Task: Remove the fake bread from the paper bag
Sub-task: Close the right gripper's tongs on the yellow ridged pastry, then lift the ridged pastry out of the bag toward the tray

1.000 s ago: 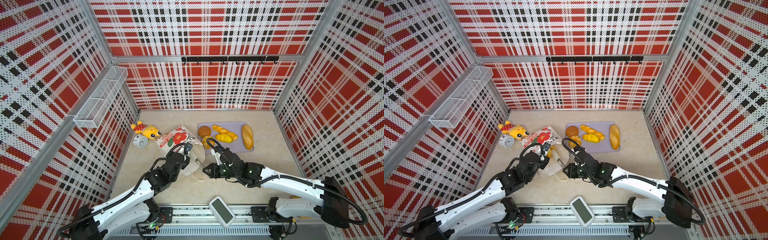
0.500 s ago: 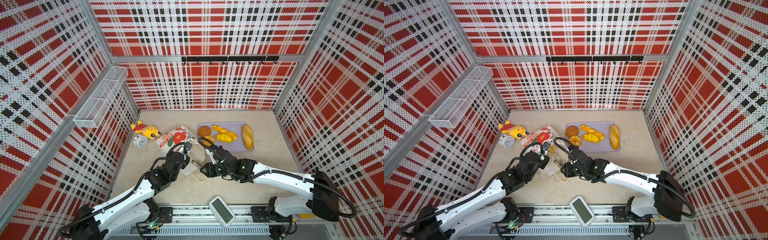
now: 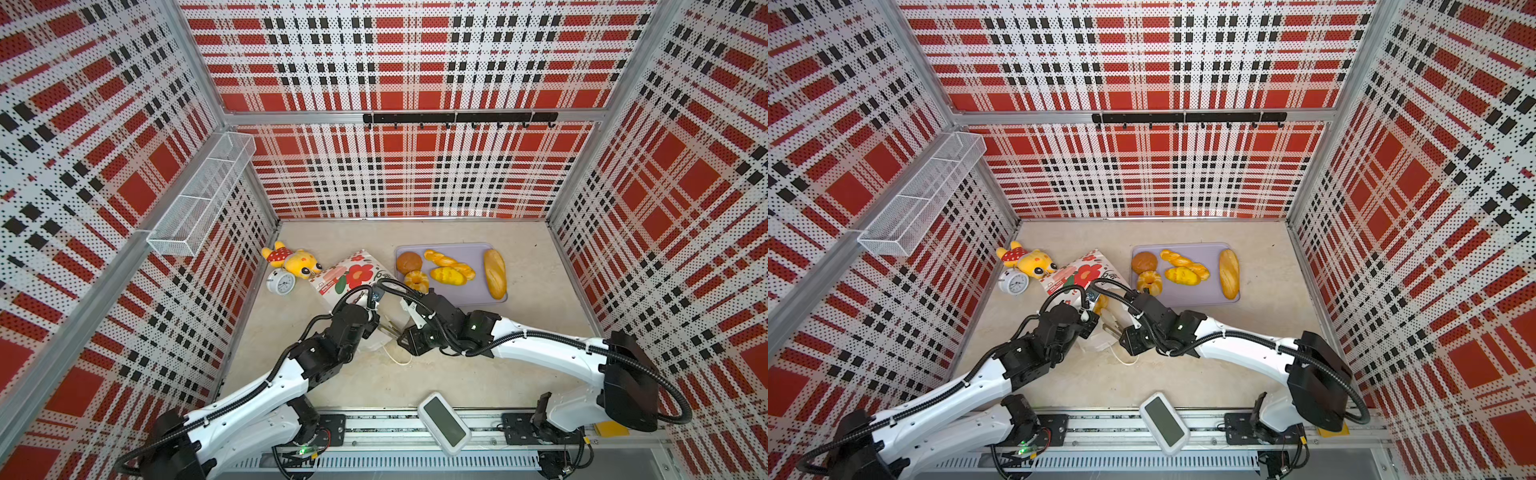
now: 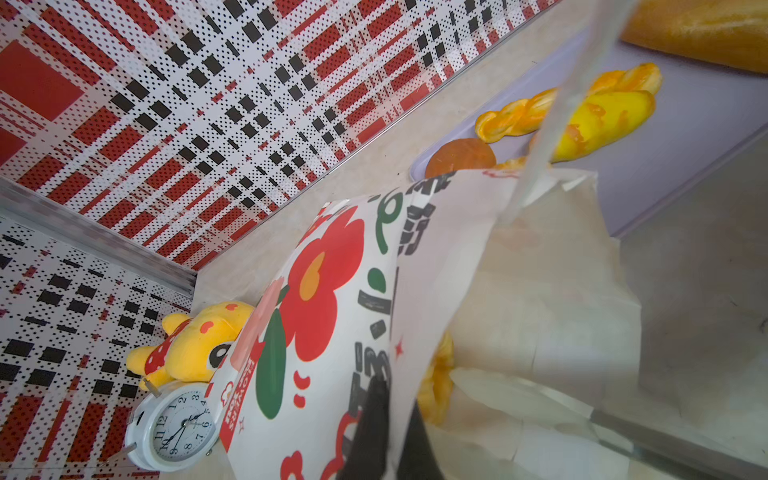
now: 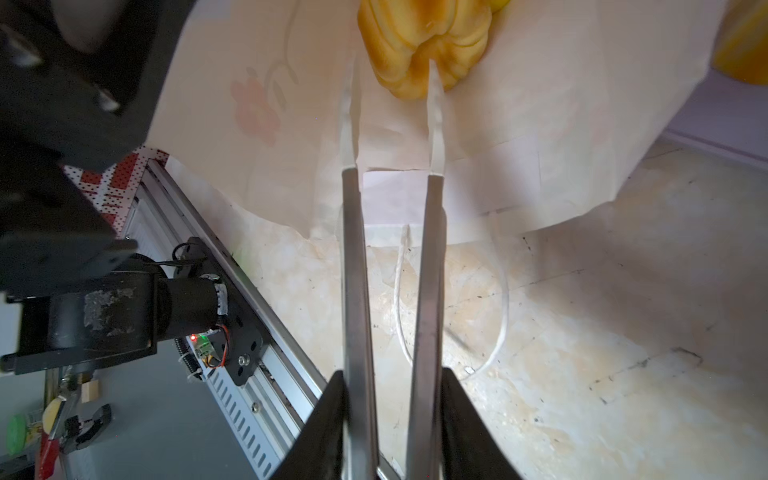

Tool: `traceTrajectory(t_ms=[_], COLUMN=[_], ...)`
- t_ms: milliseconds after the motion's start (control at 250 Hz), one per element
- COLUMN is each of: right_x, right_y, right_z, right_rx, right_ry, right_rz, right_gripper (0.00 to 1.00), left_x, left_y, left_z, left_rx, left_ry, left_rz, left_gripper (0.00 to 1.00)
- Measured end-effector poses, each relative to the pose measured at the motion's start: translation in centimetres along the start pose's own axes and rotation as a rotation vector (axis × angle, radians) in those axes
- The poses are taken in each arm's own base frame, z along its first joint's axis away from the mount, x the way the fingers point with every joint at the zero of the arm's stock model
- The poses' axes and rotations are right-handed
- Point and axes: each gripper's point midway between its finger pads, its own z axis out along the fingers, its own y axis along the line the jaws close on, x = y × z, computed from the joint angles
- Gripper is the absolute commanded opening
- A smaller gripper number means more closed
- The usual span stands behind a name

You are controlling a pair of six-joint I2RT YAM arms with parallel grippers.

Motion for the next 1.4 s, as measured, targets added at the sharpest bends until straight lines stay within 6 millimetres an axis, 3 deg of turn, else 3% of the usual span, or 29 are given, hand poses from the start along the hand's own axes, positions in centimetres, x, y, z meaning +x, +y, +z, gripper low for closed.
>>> traceTrajectory(t_ms=[204,472,524,668,792,896,1076,1200,1401], right_x=[-0.7,-1.6,-2.2,-3.2,-3.2,-3.1,-3.7,-2.5,0.4], right_y=[0.7,-0.5,-0.8,-0.7,0.0,0.5,2.4,2.3,1.8], right_z=[1.3,2.8,3.0,4.3,4.2,2.5,-4.1,-7.4,-11.4], right_rx=[-0.045,-0.025,-0.024,-0.045,-0.07,-0.072,-0.1,-0.086,-0.056], right_ry=[-0.024,-0.016,-0.024,-0.023,-0.017,-0.016,-0.079,-0.073,-0.037], right_rz=[0.035,0.068,0.076,0.079,0.078,0.071,0.054,0.073,0.114], right_gripper=[0.39,0.38,0.32,0.0,0.0,0.0,0.0,0.0,0.0], left_x=[0.0,0.0,0.0,0.0,0.1,0.1,-0.1,-1.3,-1.7], left_y=[0.0,0.0,0.0,0.0,0.0,0.0,0.0,0.6,2.2], left_z=[0.0,0.0,0.0,0.0,0.0,0.0,0.0,0.0,0.4], left_rx=[0.0,0.0,0.0,-0.001,0.0,0.001,0.004,0.0,-0.016], left_ry=[0.0,0.001,0.001,0.001,0.003,0.004,0.002,-0.019,-0.016], left_rz=[0.0,0.001,0.001,0.001,0.002,0.003,0.002,-0.018,-0.053], left_gripper=[0.0,0.0,0.0,0.0,0.0,0.0,0.0,0.0,0.0])
